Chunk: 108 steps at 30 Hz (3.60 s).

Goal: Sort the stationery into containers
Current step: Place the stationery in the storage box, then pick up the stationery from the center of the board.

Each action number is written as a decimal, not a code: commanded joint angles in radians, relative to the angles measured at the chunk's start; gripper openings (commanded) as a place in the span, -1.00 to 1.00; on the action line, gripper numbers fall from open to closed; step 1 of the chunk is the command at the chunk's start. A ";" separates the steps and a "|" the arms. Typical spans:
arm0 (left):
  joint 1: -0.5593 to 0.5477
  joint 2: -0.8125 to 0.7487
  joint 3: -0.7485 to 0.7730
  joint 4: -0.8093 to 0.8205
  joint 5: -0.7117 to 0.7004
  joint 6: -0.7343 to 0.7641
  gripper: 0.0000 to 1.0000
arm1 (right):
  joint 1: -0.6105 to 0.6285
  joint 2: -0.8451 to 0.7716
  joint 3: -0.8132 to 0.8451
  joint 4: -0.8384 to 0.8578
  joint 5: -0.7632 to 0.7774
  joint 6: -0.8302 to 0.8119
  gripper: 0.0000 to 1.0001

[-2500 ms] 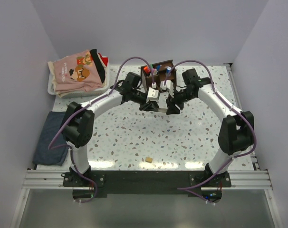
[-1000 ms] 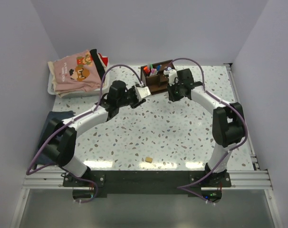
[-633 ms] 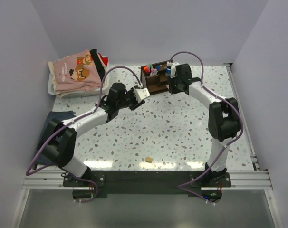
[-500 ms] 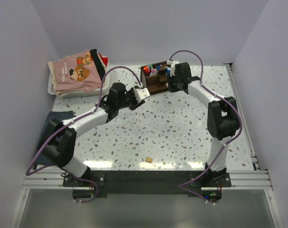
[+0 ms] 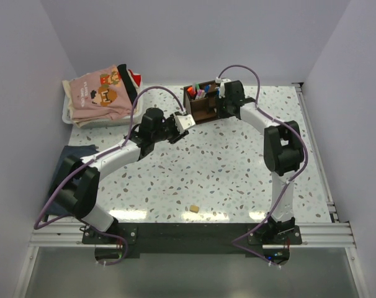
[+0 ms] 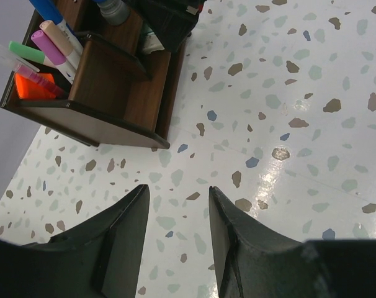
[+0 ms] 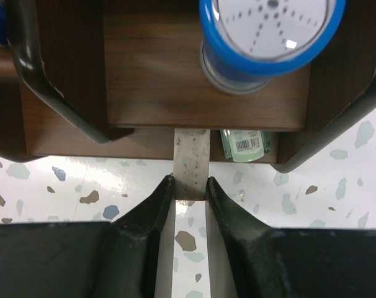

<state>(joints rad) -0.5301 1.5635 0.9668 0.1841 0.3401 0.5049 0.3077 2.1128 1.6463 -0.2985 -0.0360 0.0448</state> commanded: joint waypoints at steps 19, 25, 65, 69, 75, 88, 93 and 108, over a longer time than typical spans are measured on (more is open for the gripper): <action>0.009 0.047 0.053 0.005 0.030 -0.025 -0.03 | 0.002 0.061 0.102 0.068 0.062 0.021 -0.39; 0.010 0.053 0.064 0.006 0.036 -0.031 -0.03 | 0.007 0.042 0.086 0.058 0.065 0.021 -0.15; 0.120 -0.240 -0.344 0.144 -0.092 -0.055 0.04 | 0.835 -0.893 -0.935 -0.028 0.188 0.118 0.16; 0.139 -0.281 -0.347 0.134 -0.089 -0.068 0.05 | 0.869 -0.860 -0.931 -0.018 0.124 0.119 0.19; 0.150 -0.332 -0.359 0.135 -0.085 -0.080 0.05 | 0.892 -0.786 -0.899 -0.039 0.100 0.115 0.24; 0.159 -0.399 -0.425 0.195 -0.078 -0.101 0.05 | 0.895 -0.673 -0.839 -0.082 0.100 0.122 0.20; 0.165 -0.404 -0.445 0.206 -0.081 -0.089 0.05 | 0.896 -0.648 -0.833 -0.085 0.067 0.132 0.19; 0.177 -0.402 -0.468 0.236 -0.078 -0.100 0.05 | 0.897 -0.596 -0.832 -0.048 0.058 0.145 0.11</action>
<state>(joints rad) -0.3603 1.1797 0.5091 0.3553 0.2573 0.4274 1.1988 1.5032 0.7765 -0.3779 0.0341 0.1699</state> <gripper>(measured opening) 0.525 0.565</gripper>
